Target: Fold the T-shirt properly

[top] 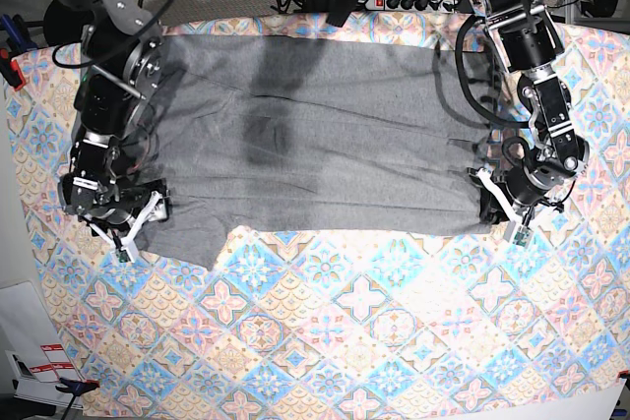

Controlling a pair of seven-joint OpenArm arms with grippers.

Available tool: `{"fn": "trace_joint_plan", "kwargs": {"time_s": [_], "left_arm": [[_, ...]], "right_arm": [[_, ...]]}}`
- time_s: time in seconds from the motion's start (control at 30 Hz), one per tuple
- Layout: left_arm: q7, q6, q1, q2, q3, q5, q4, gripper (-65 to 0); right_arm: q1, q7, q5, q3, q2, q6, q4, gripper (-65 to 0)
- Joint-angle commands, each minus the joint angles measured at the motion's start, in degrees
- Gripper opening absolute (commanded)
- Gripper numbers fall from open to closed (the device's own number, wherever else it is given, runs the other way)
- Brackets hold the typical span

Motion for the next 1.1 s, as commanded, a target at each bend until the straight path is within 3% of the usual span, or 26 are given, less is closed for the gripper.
{"fn": "trace_joint_plan", "kwargs": {"time_s": [0.0,0.2,0.27,0.53,0.7,0.97,1.07], "left_arm": [[-1.33,0.32,-1.13,-0.84,-0.08,-0.97,1.10,-61.9],[-1.33,0.32,-1.05,-0.75,-0.08,-0.97,1.10,-61.9],[-1.33,0.32,-0.96,-0.75,-0.08,-0.88,1.10,-61.9],[-1.33,0.32,-0.87,-0.84,-0.08,-0.88,1.10,-61.9],[-1.33,0.32,-0.87,-0.84,-0.08,-0.88,1.10,-61.9],[-1.33,0.32,-0.87,-0.84,-0.08,-0.97,1.10,-61.9],[-1.33,0.32,-0.87,-0.84,-0.08,-1.06,1.10,-61.9]], "right_arm": [[2.26,1.68,0.49,-0.09,0.59,0.10,-0.26,-18.9],[3.76,6.08,0.49,-0.35,1.64,0.10,-6.06,-19.3],[3.93,6.26,0.49,-0.35,1.73,0.10,-6.68,-22.8],[4.11,4.32,0.49,-0.44,2.61,0.10,-6.68,-61.6],[3.85,2.21,0.49,-0.26,2.79,0.10,-3.95,-62.1],[-1.34,-5.96,0.49,-0.44,2.52,0.10,17.50,-62.1],[-2.40,-7.46,0.49,-0.18,1.47,0.10,19.96,-62.0]]}}
